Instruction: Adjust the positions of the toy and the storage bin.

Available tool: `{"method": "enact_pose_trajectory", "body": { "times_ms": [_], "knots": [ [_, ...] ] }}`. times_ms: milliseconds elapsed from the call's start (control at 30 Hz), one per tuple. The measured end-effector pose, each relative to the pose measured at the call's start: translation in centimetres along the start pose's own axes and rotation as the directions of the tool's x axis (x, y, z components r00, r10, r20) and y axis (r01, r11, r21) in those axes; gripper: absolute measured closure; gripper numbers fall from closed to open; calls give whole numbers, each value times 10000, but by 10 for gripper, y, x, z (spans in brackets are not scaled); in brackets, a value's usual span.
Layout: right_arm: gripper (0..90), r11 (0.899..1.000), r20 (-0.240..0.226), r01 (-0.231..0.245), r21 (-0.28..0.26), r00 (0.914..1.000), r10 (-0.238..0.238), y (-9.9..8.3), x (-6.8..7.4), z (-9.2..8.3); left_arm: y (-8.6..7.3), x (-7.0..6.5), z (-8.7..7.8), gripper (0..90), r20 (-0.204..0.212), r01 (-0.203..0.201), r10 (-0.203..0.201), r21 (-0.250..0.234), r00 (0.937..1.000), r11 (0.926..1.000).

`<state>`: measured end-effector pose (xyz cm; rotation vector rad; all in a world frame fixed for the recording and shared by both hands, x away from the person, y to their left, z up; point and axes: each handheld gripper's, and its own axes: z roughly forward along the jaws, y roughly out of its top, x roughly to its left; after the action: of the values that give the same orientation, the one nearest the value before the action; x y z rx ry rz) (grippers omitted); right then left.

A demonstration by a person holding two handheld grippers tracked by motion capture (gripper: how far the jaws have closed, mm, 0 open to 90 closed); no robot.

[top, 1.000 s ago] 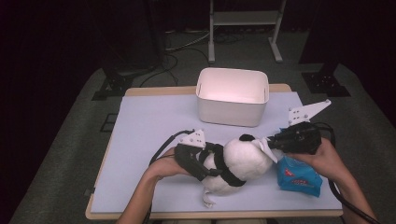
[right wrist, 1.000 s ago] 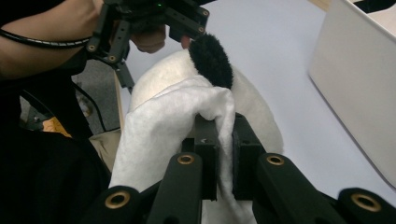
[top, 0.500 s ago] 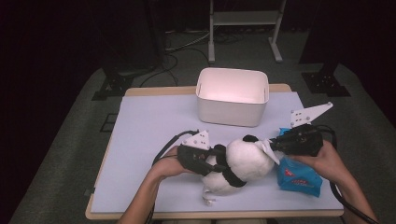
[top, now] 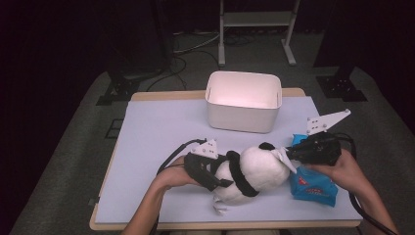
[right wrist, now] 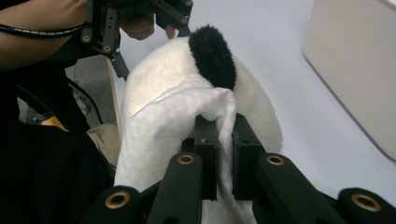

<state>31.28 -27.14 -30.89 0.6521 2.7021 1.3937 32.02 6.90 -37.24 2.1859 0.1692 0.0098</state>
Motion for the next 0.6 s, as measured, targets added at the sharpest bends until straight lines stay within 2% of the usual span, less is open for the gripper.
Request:
{"method": "enact_pose_trajectory", "body": {
  "times_ms": [67, 133, 300, 467, 600],
  "knots": [
    [833, 10000, 27, -33, -56, 10000, 33, -1, -1, -1, 0, -1, -2, 406, -171, -207, 206, -88, 9996, 9997],
    [833, 9999, 1, -85, -144, 10000, 85, -2, -2, -2, 4, -2, -4, 468, -377, -298, 295, -64, 9989, 9995],
    [833, 9985, 6, -187, -509, 9998, 187, -3, -2, -7, 14, -3, -11, 492, -506, -666, 676, 220, 9964, 9975],
    [833, 9986, 33, -186, -487, 9998, 188, -5, -3, -10, 23, -4, -22, 510, -534, -880, 889, 201, 9946, 9959],
    [832, 9971, -68, -245, -723, 9997, 241, -3, -6, -9, 28, -6, -23, 510, -452, -1049, 1076, 593, 9932, 9927]
  ]
}}
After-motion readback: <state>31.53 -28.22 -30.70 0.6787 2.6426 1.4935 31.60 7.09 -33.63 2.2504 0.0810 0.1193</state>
